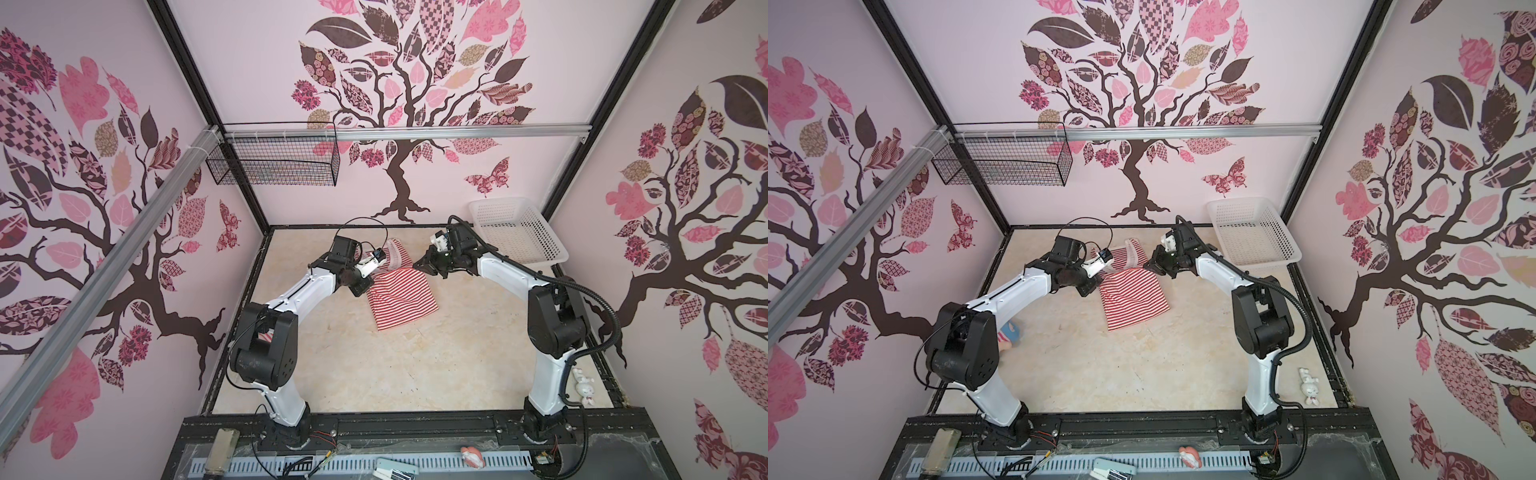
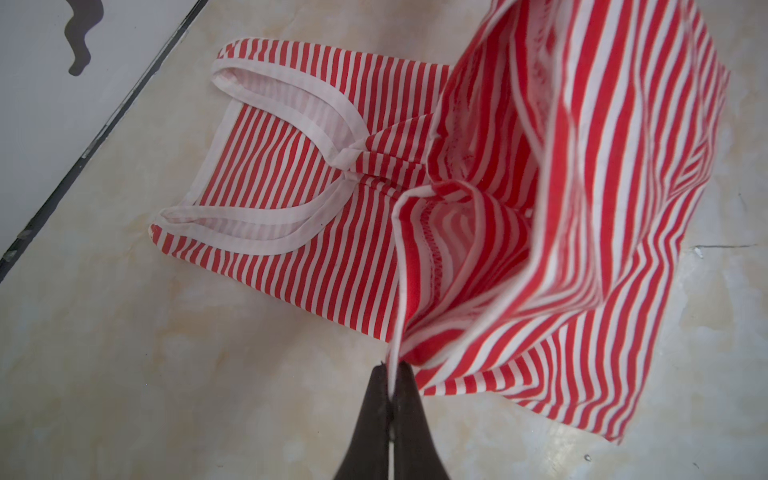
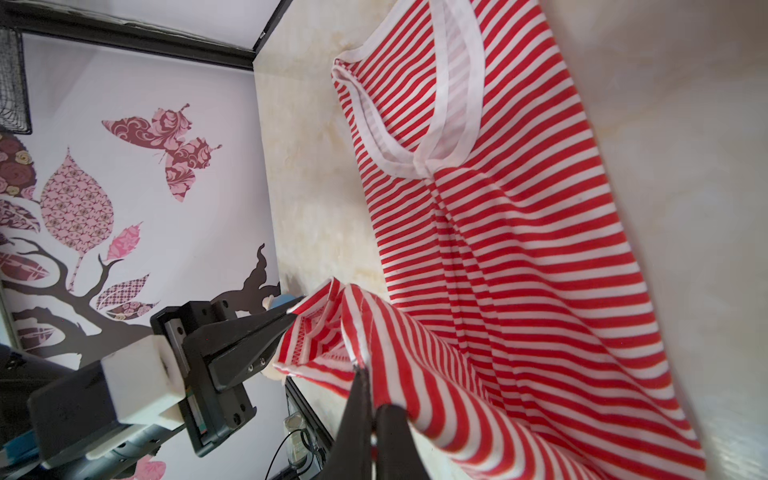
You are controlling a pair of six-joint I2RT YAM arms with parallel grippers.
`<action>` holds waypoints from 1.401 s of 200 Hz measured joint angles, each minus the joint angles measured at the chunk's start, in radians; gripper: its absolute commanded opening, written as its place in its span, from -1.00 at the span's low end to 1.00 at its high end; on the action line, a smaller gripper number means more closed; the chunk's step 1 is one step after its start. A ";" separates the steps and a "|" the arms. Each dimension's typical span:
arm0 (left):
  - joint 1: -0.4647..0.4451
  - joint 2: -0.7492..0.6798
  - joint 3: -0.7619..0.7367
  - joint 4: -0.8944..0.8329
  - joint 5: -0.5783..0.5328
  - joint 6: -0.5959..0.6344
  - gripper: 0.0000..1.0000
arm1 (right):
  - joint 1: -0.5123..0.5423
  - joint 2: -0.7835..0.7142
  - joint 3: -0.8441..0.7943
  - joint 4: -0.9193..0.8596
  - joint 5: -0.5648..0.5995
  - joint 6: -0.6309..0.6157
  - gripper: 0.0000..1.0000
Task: Fold and stack the tank tops
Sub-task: 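Lower the folded hem onto the strap end and open both grippers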
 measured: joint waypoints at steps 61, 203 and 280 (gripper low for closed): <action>0.016 0.070 0.020 0.006 -0.003 0.001 -1.00 | -0.017 0.138 0.104 -0.005 -0.010 0.000 -0.98; 0.016 0.204 0.093 -0.034 -0.050 0.002 -0.94 | -0.028 0.342 0.258 -0.031 -0.021 -0.018 -0.93; 0.017 0.266 0.114 -0.019 -0.093 -0.015 -0.33 | -0.030 0.388 0.320 -0.060 -0.027 -0.032 -0.26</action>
